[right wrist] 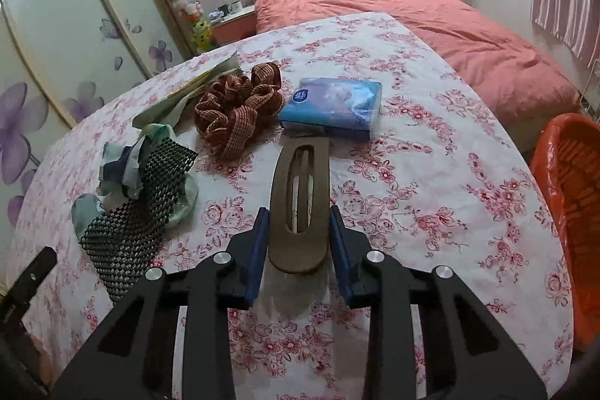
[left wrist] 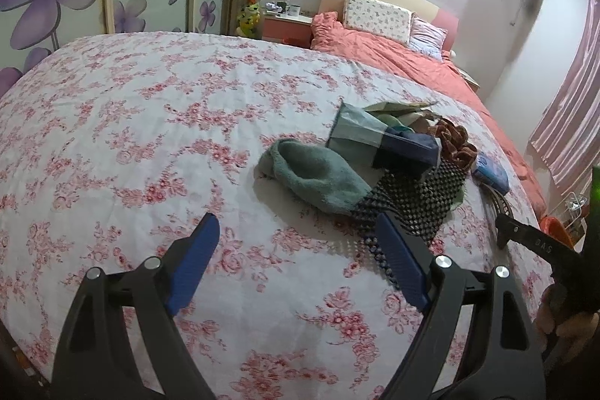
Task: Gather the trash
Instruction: 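Grasp the brown hair clip with the right gripper, then grasp the black checkered cloth with the left gripper while the right gripper holds the clip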
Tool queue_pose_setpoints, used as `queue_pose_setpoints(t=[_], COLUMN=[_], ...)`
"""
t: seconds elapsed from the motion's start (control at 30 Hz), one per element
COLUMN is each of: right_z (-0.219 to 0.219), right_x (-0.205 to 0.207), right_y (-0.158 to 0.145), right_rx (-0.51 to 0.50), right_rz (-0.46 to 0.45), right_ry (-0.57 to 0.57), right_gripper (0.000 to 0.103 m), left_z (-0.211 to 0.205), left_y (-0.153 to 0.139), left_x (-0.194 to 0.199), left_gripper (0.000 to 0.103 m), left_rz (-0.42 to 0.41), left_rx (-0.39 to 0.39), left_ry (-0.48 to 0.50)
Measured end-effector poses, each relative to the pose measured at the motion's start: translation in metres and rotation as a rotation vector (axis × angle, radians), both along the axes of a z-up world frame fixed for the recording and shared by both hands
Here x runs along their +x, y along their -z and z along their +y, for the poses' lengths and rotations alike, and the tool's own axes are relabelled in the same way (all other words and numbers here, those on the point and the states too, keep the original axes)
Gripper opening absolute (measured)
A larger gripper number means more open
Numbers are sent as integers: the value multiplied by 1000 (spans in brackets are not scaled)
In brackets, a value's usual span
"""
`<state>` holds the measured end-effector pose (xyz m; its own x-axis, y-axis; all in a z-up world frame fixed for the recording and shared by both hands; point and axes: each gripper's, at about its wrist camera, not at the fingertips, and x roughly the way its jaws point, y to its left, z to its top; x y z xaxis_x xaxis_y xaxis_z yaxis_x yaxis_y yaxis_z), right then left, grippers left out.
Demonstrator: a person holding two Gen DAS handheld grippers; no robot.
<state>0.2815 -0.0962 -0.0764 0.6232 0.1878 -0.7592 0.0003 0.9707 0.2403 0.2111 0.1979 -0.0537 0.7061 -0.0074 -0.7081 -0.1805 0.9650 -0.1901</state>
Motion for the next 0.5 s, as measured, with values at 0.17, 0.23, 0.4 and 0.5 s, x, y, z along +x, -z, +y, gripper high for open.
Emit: queue_pose_setpoints(t=[0.17, 0.23, 0.4, 0.5], right_z=[11, 12, 4, -8], right_x=[8, 8, -2, -11], right_y=[4, 5, 4, 3], right_rx=[-32, -54, -48, -33], right_rz=[3, -7, -11, -12], right_ry=[-9, -9, -2, 10], right_gripper=[32, 32, 30, 30], left_z=[-10, -14, -29, -46], left_y=[0, 0, -4, -7], left_x=[0, 1, 4, 10], left_gripper=[78, 74, 67, 66], left_rz=[3, 6, 0, -4], left_rx=[7, 8, 10, 18], left_ry=[32, 44, 87, 123])
